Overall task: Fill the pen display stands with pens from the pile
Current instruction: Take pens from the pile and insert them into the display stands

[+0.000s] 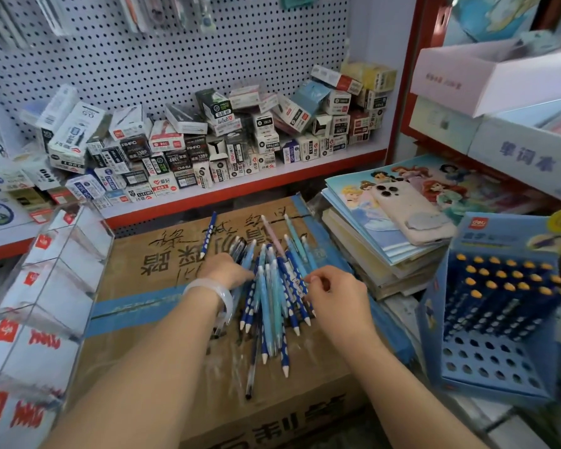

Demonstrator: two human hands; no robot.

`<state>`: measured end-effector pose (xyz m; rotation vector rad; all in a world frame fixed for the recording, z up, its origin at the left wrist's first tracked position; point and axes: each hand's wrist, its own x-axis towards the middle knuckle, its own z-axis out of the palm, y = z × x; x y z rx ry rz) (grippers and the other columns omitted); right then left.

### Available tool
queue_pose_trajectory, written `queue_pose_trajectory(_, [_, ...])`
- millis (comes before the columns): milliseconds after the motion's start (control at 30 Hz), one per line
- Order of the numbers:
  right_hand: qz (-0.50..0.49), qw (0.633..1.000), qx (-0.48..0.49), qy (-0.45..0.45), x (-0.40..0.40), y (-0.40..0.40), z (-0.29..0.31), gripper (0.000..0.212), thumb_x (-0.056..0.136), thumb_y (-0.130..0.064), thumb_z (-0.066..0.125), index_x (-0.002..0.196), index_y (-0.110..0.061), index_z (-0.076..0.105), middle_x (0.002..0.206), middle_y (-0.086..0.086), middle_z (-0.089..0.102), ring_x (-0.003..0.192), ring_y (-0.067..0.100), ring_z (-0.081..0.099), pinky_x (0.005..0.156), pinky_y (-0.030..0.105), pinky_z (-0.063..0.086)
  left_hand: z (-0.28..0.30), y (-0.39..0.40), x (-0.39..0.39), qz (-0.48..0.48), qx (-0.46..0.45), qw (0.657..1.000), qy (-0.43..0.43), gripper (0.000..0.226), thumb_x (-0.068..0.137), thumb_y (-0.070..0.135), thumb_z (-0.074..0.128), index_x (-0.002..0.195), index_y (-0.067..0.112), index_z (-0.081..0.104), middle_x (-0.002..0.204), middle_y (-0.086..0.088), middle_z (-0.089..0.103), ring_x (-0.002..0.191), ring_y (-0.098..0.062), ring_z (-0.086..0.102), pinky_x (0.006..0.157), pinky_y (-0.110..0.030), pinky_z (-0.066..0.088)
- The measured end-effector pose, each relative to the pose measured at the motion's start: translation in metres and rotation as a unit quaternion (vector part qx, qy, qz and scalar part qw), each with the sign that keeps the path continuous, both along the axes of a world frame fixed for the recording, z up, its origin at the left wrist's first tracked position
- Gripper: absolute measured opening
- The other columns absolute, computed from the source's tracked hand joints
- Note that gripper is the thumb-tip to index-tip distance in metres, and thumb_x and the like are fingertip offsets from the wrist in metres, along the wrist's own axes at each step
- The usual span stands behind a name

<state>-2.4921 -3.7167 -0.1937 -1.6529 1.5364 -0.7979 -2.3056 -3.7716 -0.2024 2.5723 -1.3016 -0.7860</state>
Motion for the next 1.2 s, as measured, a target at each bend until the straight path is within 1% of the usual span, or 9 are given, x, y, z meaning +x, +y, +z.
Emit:
queue_pose_trajectory(133, [0.000, 1.000, 0.004, -0.003, -0.002, 0.002, 0.001, 0.019, 0.097, -0.019, 0.041, 0.087, -0.020, 0.058, 0.081, 0.001, 0.066, 0.062, 0.013, 0.057, 0.055, 0.024, 0.047, 0.002, 0.007, 0.008, 0.011, 0.007, 1.000, 0.022, 0.041, 0.085, 0.035, 0.064, 0.108, 0.004, 0.052, 0.074, -0.004, 0.050, 0.063, -0.016, 0.049, 0.051, -0.025, 0.037])
queue_pose_trajectory(233, [-0.002, 1.000, 0.001, -0.008, -0.002, 0.003, 0.003, 0.020, 0.097, -0.019, 0.042, 0.091, -0.019, 0.061, 0.082, 0.002, 0.066, 0.059, 0.012, 0.054, 0.056, 0.026, 0.048, 0.000, 0.016, 0.014, 0.036, -0.013, 0.997, 0.064, 0.062, 0.084, 0.036, 0.066, 0.128, 0.000, 0.042, 0.096, -0.010, 0.057, 0.081, -0.022, 0.058, 0.059, -0.026, 0.041])
queue_pose_trajectory(400, [-0.003, 1.000, 0.004, -0.011, -0.001, 0.005, 0.006, 0.021, 0.097, -0.019, 0.042, 0.097, -0.017, 0.063, 0.085, 0.002, 0.067, 0.061, 0.012, 0.055, 0.057, 0.027, 0.048, -0.010, 0.028, 0.026, 0.104, -0.062, 0.980, 0.161, 0.032, 0.084, 0.024, 0.067, 0.101, 0.002, 0.051, 0.070, -0.007, 0.047, 0.052, -0.017, 0.041, 0.043, -0.024, 0.031])
queue_pose_trajectory(533, [-0.005, 1.000, 0.001, -0.021, -0.002, 0.009, 0.007, 0.022, 0.097, -0.018, 0.042, 0.099, -0.016, 0.064, 0.084, 0.001, 0.067, 0.063, 0.011, 0.055, 0.056, 0.023, 0.047, -0.006, 0.038, 0.032, 0.140, -0.137, 0.944, 0.265, 0.015, 0.083, 0.018, 0.063, 0.086, 0.004, 0.059, 0.081, -0.012, 0.059, 0.064, -0.024, 0.051, 0.051, -0.024, 0.037])
queue_pose_trajectory(633, [-0.007, 1.000, 0.001, -0.028, -0.003, 0.012, 0.010, 0.022, 0.097, -0.018, 0.043, 0.099, -0.016, 0.064, 0.085, 0.002, 0.066, 0.062, 0.010, 0.054, 0.054, 0.021, 0.046, 0.012, 0.048, 0.030, 0.127, -0.173, 0.917, 0.337, 0.016, 0.085, 0.018, 0.059, 0.072, 0.010, 0.058, 0.068, -0.006, 0.056, 0.064, -0.021, 0.051, 0.058, -0.031, 0.041])
queue_pose_trajectory(767, [0.009, 0.999, 0.001, -0.038, -0.001, 0.020, 0.015, 0.023, 0.097, -0.018, 0.042, 0.100, -0.015, 0.064, 0.085, 0.002, 0.067, 0.057, 0.007, 0.052, 0.051, 0.018, 0.042, 0.036, 0.066, 0.012, 0.155, -0.219, 0.847, 0.459, 0.016, 0.085, 0.020, 0.057, 0.070, 0.016, 0.053, 0.062, 0.001, 0.052, 0.057, -0.012, 0.049, 0.057, -0.026, 0.040])
queue_pose_trajectory(867, [0.036, 0.997, 0.022, -0.070, 0.003, 0.029, 0.023, 0.022, 0.098, -0.018, 0.043, 0.104, -0.016, 0.064, 0.081, -0.003, 0.066, 0.057, 0.002, 0.052, 0.050, 0.015, 0.040, 0.043, 0.088, -0.016, 0.144, -0.207, 0.795, 0.552, 0.016, 0.086, 0.016, 0.056, 0.071, 0.013, 0.053, 0.052, 0.004, 0.052, 0.043, -0.008, 0.050, 0.043, -0.020, 0.044])
queue_pose_trajectory(1033, [0.029, 0.991, 0.040, -0.126, -0.010, 0.038, 0.051, 0.025, 0.094, -0.033, 0.052, 0.101, -0.013, 0.064, 0.080, 0.002, 0.064, 0.062, 0.012, 0.053, 0.062, 0.029, 0.048, 0.046, 0.118, -0.072, 0.038, -0.143, 0.826, 0.544, 0.018, 0.092, 0.017, 0.050, 0.077, 0.010, 0.057, 0.045, 0.003, 0.052, 0.037, -0.008, 0.048, 0.040, -0.020, 0.039])
queue_pose_trajectory(1200, [0.013, 0.990, 0.080, -0.119, -0.047, 0.054, 0.067, 0.027, 0.090, -0.035, 0.059, 0.084, -0.009, 0.067, 0.084, 0.011, 0.071, 0.075, 0.025, 0.066, 0.075, 0.035, 0.054, 0.058, 0.134, -0.107, -0.016, -0.146, 0.821, 0.551, 0.010, 0.092, 0.012, 0.054, 0.091, 0.005, 0.060, 0.056, -0.003, 0.059, 0.043, -0.007, 0.056, 0.040, -0.017, 0.043])
